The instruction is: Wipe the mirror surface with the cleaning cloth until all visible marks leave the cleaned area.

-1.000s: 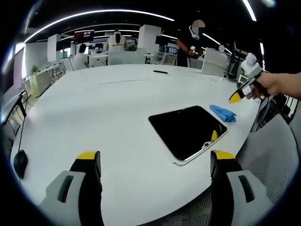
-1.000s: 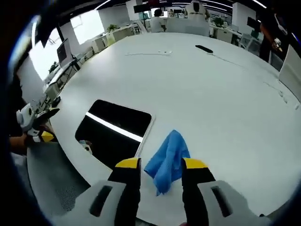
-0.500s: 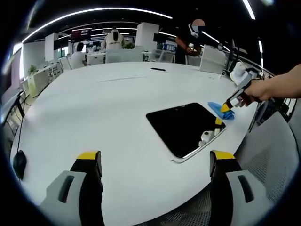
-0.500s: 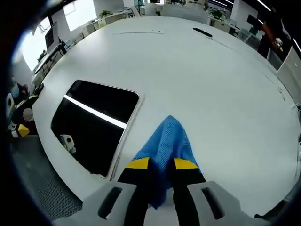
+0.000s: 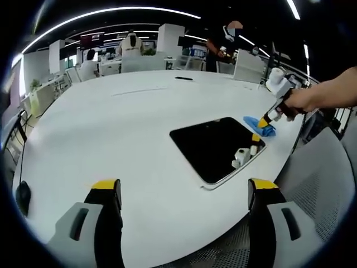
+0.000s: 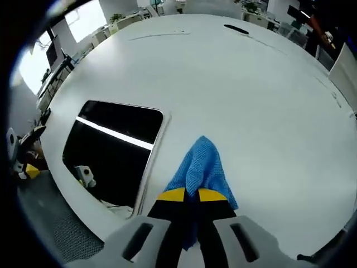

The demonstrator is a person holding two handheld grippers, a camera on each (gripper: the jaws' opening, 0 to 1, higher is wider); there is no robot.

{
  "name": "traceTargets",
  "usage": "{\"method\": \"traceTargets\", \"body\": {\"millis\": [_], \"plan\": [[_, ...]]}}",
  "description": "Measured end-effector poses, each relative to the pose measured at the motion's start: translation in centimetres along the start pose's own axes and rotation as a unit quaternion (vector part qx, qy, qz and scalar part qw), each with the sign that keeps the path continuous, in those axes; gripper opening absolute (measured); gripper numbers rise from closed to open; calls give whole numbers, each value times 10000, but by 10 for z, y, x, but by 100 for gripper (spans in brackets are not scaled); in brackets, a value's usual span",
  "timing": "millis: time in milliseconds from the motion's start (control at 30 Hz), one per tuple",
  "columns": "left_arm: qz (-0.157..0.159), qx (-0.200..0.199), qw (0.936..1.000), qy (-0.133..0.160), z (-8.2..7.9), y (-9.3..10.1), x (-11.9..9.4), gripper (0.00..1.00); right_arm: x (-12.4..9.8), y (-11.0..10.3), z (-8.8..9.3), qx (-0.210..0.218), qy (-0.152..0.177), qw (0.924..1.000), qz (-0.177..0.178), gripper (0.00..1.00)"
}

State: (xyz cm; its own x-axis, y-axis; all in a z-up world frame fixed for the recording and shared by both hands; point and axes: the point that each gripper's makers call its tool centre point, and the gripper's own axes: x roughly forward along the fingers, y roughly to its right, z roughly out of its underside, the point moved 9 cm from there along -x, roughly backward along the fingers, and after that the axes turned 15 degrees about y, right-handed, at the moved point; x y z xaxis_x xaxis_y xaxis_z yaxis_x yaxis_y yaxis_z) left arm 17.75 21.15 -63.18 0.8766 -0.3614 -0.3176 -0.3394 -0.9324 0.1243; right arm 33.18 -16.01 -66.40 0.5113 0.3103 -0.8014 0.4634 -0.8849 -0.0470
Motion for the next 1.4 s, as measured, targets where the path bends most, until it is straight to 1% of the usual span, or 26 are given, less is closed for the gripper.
{"method": "traceTargets", "body": {"millis": [100, 133, 167, 200, 267, 300, 333, 400, 433, 467, 500, 533, 667, 700, 767, 800, 833, 867, 933, 967, 1067, 1133, 1267, 1400], "plan": [[5, -5, 10000, 10, 0, 0, 0, 93, 1, 0, -2, 52, -95, 9999, 34, 1], [3, -28, 10000, 32, 0, 0, 0, 94, 1, 0, -4, 159, -178, 9997, 58, 1], [-7, -59, 10000, 57, -1, -1, 0, 94, 2, 1, -7, 91, -257, 9996, 25, 0], [-3, -78, 9999, 68, -1, 0, 0, 95, 1, 1, -11, -82, -220, 9997, -19, 0], [7, -92, 9999, 79, -1, 0, 1, 95, -4, 2, -25, -102, -156, 9998, 37, 0], [10, -86, 9999, 76, -1, 0, 1, 95, -5, 2, -31, -11, -110, 9999, 37, 0], [19, -80, 9999, 61, -1, 0, 1, 95, -5, 0, -40, 201, -64, 9998, -37, 0], [21, -76, 9999, 64, -1, 0, 1, 95, -6, -5, -53, 372, 34, 9992, -109, 0], [20, -72, 9999, 66, -1, 0, 1, 95, -6, -7, -58, 449, 65, 9989, -150, 0], [23, -75, 10000, 61, -1, 0, 1, 95, -3, -13, -62, 635, 105, 9975, -282, 0], [26, -79, 9999, 57, 0, 0, 1, 95, -1, -16, -65, 725, 114, 9967, -346, 0], [28, -80, 9999, 55, 0, 0, 1, 95, 1, -21, -68, 722, 104, 9968, -333, 0], [18, -91, 9999, 53, 0, 0, 1, 95, 15, -34, -72, 554, 45, 9980, -316, 1], [17, -94, 9999, 54, 0, -1, 1, 95, 19, -37, -73, 566, 16, 9978, -330, 1], [12, -100, 9999, 59, 0, -1, 1, 95, 23, -45, -75, 684, 11, 9967, -429, 1], [10, -113, 9999, 63, 0, -1, 1, 95, 25, -47, -76, 730, 25, 9965, -417, 1], [16, -123, 9999, 62, 0, -1, 1, 95, 29, -49, -76, 841, 18, 9960, -309, 1], [16, -125, 9999, 60, 0, -1, 1, 94, 31, -52, -76, 799, 12, 9962, -337, 1], [11, -124, 9999, 46, 0, -1, 1, 94, 38, -56, -75, 645, -114, 9973, -339, 1], [16, -137, 9999, 54, 0, -1, 1, 94, 42, -57, -74, 581, -134, 9978, -295, 1], [45, -129, 9999, 26, 0, 0, 1, 94, 51, -59, -73, 547, -157, 9982, -213, 1], [71, -133, 9999, 7, 1, 0, 1, 94, 53, -61, -72, 515, -181, 9984, -172, 0], [106, -134, 9999, -16, 2, 0, 1, 94, 50, -62, -74, 592, -233, 9979, -78, 0], [122, -143, 9998, -17, 4, -1, 3, 94, 51, -67, -76, 552, -257, 9981, -89, 0]]}}
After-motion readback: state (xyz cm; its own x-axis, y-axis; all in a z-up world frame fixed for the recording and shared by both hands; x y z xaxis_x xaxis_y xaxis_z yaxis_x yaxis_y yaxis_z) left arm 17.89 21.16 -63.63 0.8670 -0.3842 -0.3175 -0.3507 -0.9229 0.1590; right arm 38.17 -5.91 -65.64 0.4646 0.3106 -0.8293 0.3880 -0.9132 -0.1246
